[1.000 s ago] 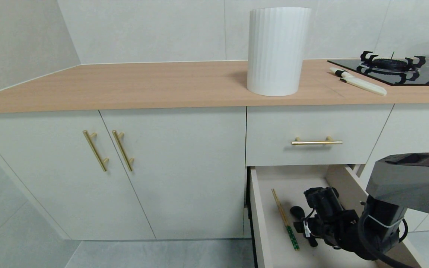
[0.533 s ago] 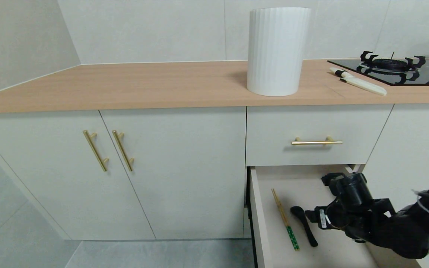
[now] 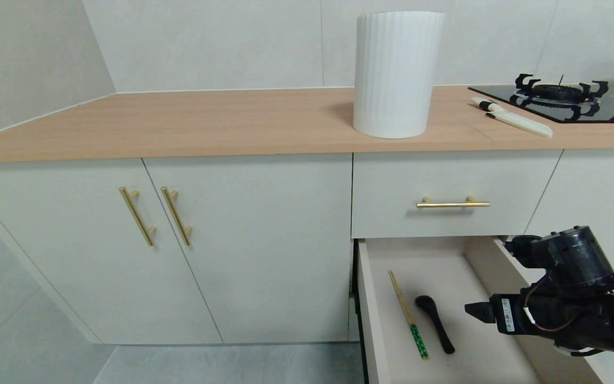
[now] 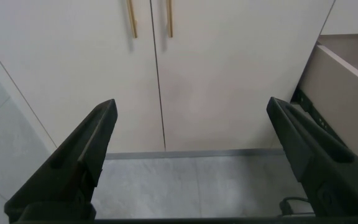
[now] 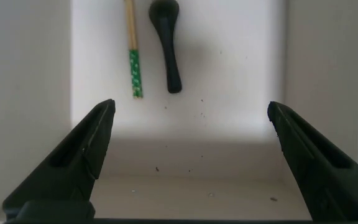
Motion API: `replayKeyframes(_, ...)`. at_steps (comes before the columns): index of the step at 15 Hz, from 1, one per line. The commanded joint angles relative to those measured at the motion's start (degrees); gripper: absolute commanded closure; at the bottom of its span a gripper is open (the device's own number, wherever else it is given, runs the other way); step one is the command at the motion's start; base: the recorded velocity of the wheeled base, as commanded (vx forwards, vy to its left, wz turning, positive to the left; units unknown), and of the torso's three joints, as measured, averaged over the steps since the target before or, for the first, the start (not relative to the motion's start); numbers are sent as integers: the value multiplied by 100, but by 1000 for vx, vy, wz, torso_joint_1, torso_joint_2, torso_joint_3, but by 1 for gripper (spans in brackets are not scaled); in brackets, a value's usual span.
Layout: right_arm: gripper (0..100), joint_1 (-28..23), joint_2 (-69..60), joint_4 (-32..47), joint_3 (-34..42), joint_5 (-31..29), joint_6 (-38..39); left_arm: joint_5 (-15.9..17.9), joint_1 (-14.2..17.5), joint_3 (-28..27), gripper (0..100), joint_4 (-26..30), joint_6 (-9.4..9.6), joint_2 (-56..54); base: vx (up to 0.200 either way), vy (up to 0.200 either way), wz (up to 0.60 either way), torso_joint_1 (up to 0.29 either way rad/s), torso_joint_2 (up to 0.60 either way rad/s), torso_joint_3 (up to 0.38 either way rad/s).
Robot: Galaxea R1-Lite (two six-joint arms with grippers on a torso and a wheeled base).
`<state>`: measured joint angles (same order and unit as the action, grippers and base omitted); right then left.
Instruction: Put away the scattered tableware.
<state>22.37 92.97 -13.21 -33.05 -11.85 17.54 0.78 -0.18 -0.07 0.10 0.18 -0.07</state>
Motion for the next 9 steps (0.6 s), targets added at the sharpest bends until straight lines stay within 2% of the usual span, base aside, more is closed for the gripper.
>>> replayKeyframes(1, 0, 92, -209, -6, 27, -2, -5, 1, 1, -1, 0, -1, -1, 7, 0, 0, 0, 0, 0, 0)
replayKeyframes(3, 0, 136, -235, 12, 35, -28, -14, 1, 1, 7, 0, -1, -9, 7, 0, 0, 0, 0, 0, 0)
replayKeyframes(9, 0, 400, -402, 355, 123, -46, -93, 1, 1, -1, 0, -1, -9, 7, -200, 0, 0, 4, 4, 2)
